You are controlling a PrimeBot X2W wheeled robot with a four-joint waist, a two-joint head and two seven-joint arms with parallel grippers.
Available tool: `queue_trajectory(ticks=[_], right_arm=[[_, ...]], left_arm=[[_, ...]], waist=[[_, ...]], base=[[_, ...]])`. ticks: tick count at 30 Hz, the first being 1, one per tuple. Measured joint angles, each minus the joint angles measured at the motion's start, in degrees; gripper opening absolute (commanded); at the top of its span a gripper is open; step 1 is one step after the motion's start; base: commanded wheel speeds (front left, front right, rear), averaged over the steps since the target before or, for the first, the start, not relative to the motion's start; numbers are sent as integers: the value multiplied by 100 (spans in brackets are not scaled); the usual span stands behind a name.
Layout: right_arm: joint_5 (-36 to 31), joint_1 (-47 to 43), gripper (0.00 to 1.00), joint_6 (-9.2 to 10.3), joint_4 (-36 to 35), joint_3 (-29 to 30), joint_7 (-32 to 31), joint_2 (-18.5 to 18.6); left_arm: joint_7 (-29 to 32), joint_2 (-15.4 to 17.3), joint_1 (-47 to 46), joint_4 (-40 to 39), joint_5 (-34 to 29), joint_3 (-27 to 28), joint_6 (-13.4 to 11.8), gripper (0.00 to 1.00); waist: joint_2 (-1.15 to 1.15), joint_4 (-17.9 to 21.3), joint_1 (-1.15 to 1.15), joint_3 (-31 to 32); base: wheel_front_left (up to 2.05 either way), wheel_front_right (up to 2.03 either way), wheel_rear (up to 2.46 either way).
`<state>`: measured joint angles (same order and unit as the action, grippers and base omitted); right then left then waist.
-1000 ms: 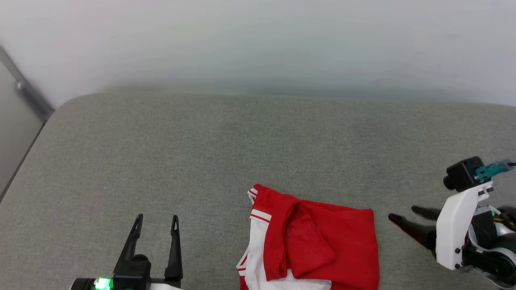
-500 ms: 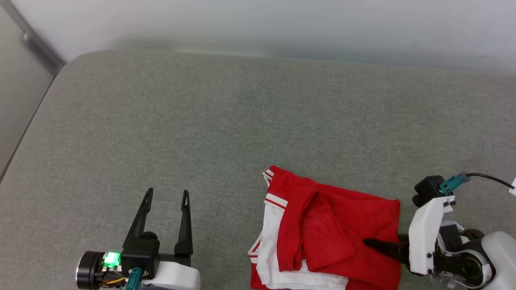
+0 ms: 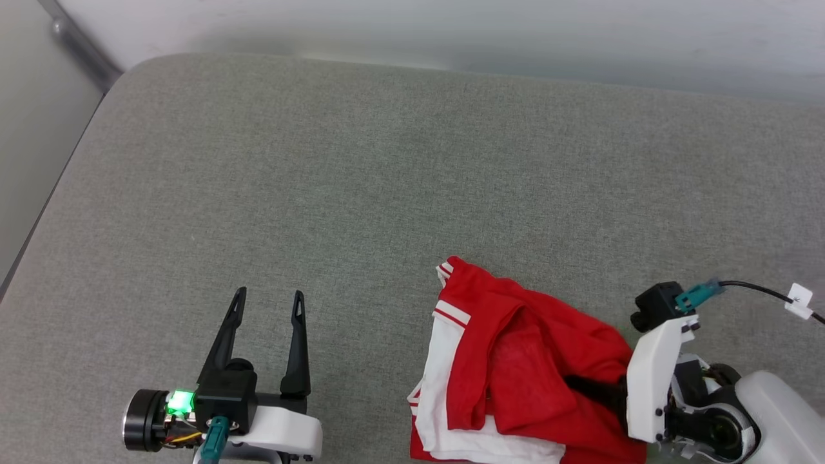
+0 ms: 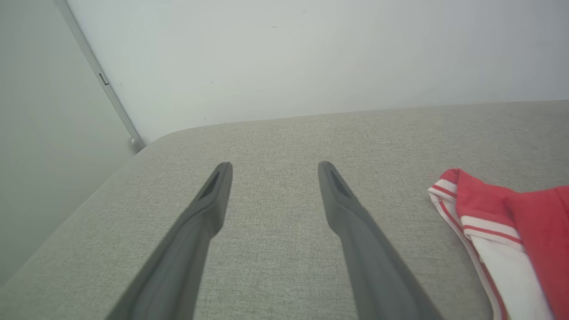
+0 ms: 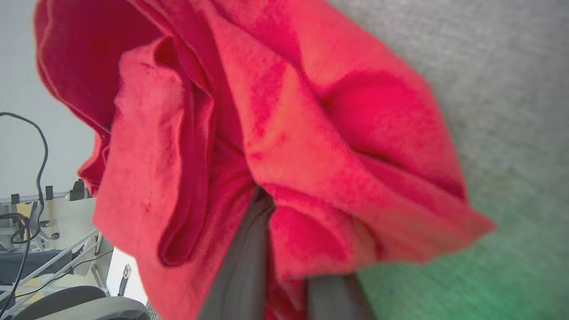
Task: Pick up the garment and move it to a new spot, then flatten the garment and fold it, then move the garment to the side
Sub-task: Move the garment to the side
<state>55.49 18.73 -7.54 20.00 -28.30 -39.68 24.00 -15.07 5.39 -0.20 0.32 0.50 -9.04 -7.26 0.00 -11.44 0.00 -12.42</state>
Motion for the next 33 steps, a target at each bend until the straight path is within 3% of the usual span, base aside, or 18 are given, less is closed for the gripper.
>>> queue_trajectory(ticks=[7,13,22,28,33], right_arm=[[47,216,0,3,-379,-506,414,276],[-144,699,0,4,-1116,-921,479,955],[-141,1070,0,4,-1892,-1120,92,1927],[-248,1081,0,4,-1748,-886,155,2372],[-434,1126,0,4,-1071,-556,379,2648]], left_arm=[[0,-1,74,35,3,22,-36,100],[0,-11,325,44,26,54,-69,100],[0,-81,461,25,79,59,-82,100],[0,-82,333,-47,67,107,-49,100],[0,15,118,-108,2,135,16,100]], waist=[[0,84,0,247],[0,411,0,515],[0,1243,0,755],[0,1757,0,648],[0,1945,0,247]], base=[[0,0,0],[0,0,0],[0,0,0],[0,0,0],[0,0,0]])
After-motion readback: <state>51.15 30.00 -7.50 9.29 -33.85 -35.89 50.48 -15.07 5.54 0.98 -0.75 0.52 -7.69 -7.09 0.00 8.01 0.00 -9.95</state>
